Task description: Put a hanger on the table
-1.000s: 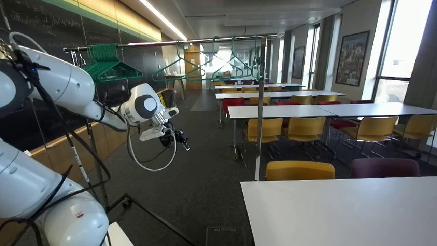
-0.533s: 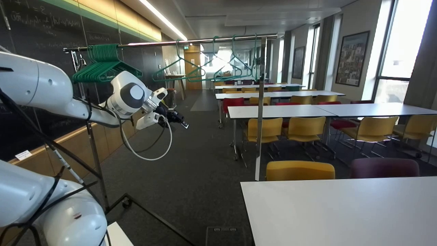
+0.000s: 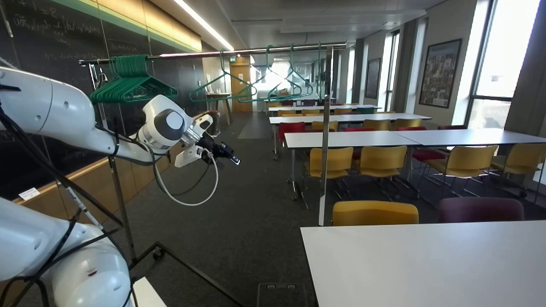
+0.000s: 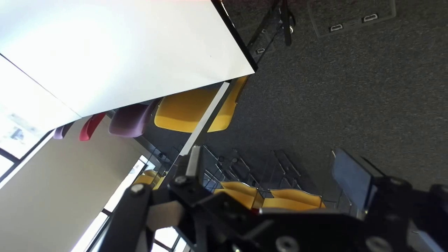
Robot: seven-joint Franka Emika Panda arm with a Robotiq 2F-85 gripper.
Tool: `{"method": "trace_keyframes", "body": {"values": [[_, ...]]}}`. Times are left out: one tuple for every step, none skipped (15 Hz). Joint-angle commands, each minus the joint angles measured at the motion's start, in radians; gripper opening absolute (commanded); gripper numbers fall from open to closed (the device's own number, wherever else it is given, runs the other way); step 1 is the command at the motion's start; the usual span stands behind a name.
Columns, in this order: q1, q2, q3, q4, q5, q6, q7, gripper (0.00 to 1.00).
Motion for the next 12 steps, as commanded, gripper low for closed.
{"method": "trace_keyframes", "body": {"values": [[-0.009, 0.004, 0.003, 0.006, 0.009, 0.025, -0.006, 1.0], [-0.011, 0.014, 0.0, 0.019, 0.011, 0.04, -0.006, 1.0], [-0.038, 0.02, 0.006, 0.032, -0.011, 0.092, 0.016, 1.0], [-0.064, 0.024, 0.013, 0.045, -0.031, 0.149, 0.028, 1.0], [-0.117, 0.031, 0.033, 0.067, -0.068, 0.215, 0.043, 1.0], [-0.158, 0.043, 0.047, 0.094, -0.08, 0.267, 0.046, 1.0], [-0.211, 0.052, 0.067, 0.118, -0.095, 0.326, 0.053, 1.0], [-0.265, 0.061, 0.093, 0.149, -0.101, 0.377, 0.065, 1.0], [-0.328, 0.068, 0.126, 0.179, -0.106, 0.429, 0.077, 1.0], [-0.378, 0.076, 0.149, 0.205, -0.138, 0.48, 0.118, 1.0], [-0.445, 0.075, 0.19, 0.233, -0.146, 0.53, 0.141, 1.0], [-0.511, 0.068, 0.233, 0.256, -0.158, 0.577, 0.174, 1.0]]}}
